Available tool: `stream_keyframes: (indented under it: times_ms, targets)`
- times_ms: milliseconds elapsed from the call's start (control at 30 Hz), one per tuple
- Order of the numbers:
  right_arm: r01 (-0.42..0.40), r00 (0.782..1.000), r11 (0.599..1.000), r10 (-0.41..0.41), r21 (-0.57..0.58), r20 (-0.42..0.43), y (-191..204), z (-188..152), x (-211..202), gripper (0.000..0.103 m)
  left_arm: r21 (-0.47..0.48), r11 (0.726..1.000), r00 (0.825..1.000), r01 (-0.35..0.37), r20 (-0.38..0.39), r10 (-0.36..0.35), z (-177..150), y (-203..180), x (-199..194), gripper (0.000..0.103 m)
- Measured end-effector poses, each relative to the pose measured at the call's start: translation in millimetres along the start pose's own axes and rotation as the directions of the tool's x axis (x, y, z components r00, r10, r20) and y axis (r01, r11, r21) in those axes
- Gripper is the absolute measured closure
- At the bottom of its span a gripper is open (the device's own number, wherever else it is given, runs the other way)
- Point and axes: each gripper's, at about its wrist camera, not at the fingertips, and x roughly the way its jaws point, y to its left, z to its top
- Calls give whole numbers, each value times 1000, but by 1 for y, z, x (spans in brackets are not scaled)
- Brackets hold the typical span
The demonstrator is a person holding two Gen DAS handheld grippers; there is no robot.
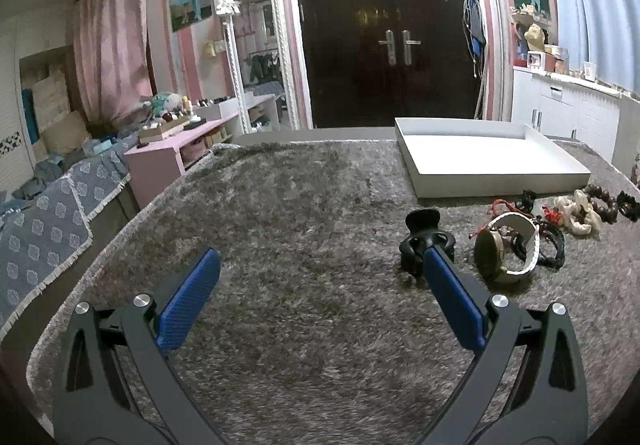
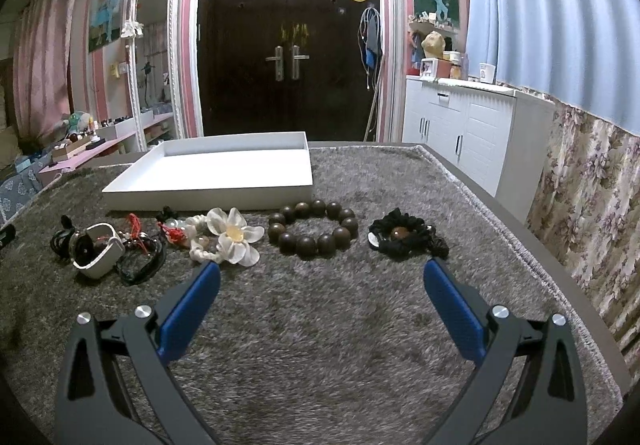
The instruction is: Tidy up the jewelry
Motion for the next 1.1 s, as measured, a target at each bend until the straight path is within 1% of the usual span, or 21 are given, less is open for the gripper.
stream_keyframes:
  times_ms: [100,233,700,1100]
  targets:
    - [1,1000,1000,-1,4,8,-1,0,0,2,-1,1000,1000,8,-12,-8,0,1,3,3]
    - [-4,1000,1000,4,4,-1,0,-1,0,2,1,1000,1000,5,-2,-5,0,1,2,3]
    - [-4,1000,1000,4,2,0,0,0,-1,2,3,1000,1000,6,-13,-6,1,1,4,3]
    - [-4,1000,1000,4,4,0,-1,0,-1,2,-12,1000,1000,21,-19,-21,1,5,7,3]
